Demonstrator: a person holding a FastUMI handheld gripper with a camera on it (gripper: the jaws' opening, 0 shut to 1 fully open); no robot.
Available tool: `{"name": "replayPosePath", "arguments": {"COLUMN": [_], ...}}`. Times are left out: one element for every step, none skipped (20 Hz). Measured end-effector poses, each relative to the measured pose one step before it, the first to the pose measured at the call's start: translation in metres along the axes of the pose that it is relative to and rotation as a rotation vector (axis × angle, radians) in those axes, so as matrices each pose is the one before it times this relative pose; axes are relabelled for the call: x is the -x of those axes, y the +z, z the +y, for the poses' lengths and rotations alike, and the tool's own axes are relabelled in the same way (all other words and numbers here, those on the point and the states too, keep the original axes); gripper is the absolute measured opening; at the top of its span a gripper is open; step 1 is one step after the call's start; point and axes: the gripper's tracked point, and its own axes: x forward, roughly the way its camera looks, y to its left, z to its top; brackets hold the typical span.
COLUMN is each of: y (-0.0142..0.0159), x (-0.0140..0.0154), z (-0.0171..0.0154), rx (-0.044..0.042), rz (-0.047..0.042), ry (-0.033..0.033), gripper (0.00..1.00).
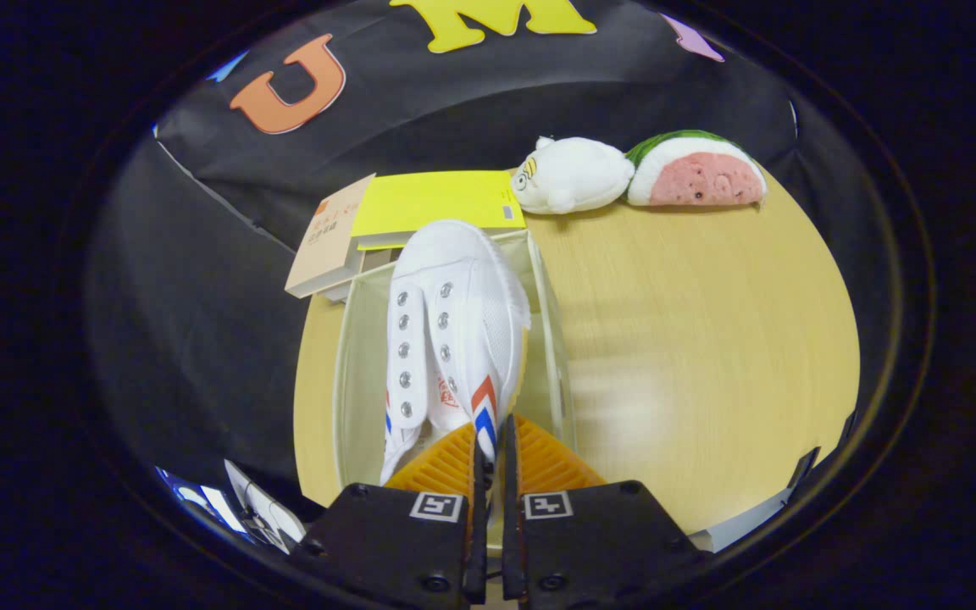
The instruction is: Open the storage box then place both shoes into the box .Put the left shoe in first, then the right shoe, with the right side of both shoes facing outward in a uniform manner.
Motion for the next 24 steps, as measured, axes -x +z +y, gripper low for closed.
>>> {"name": "replayPosePath", "arguments": {"y": [0.00018, 0.00202, 0.00497, 0.00852, 0.00697, 0.0056, 0.00079, 0.00165, -0.00009, 0.00146, 0.00042, 0.00332, 0.00235, 0.00207, 0.0019, 0.00388, 0.00442, 0.00556, 0.00756, 0.00648, 0.0047, 0.00375, 0.0014, 0.00372], "x": [0.00461, 0.00822, 0.01208, 0.01101, 0.01079, 0.00581, 0.00149, 0.00565, 0.00299, 0.00587, 0.00688, 0.00851, 0.00758, 0.00972, 0.00995, 0.00931, 0.00975, 0.00916, 0.00967, 0.0092, 0.00804, 0.008, 0.00747, 0.00549], "z": [0.0019, 0.00018, 0.00523, 0.00313, 0.00306, 0.00325, 0.00244, -0.00103, -0.00104, -0.00159, -0.00332, -0.00317, -0.00359, -0.00616, -0.00791, -0.00934, -0.00692, -0.00688, -0.00414, -0.00655, -0.00951, -0.00563, -0.00429, -0.0046], "rx": [-0.00072, -0.0056, -0.0052, 0.00032, 0.00727, 0.01733, 0.01926, 0.01984, 0.01663, 0.01552, 0.0162, 0.01788, 0.02554, 0.03606, 0.04666, 0.04224, 0.03172, 0.01907, 0.0049, -0.01055, -0.02786, -0.03018, -0.02522, -0.01078], "rz": [-0.00189, -0.0135, -0.03282, -0.04586, -0.05003, -0.03817, -0.028, -0.02285, -0.02278, -0.0241, -0.02882, -0.03737, -0.04266, -0.04459, -0.04594, -0.0527, -0.05871, -0.06423, -0.06191, -0.052, -0.04279, -0.03776, -0.03377, -0.02771], "ry": [0.00457, -0.00314, 0.01707, 0.00551, 0.00708, 0.00662, -0.00131, -0.0161, -0.0146, -0.01498, -0.01855, -0.01718, -0.01932, -0.02815, -0.03107, -0.03418, -0.02955, -0.01888, -0.00945, -0.01168, -0.01116, -0.00071, 0.00554, 0.00878], "gripper": [0.17, 0.2, 0.32, 0.39, 0.58, 0.77, 0.97, 1.0, 1.0, 1.0, 1.0, 1.0, 1.0, 1.0, 1.0, 1.0, 1.0, 1.0, 1.0, 1.0, 1.0, 1.0, 1.0, 1.0]}}
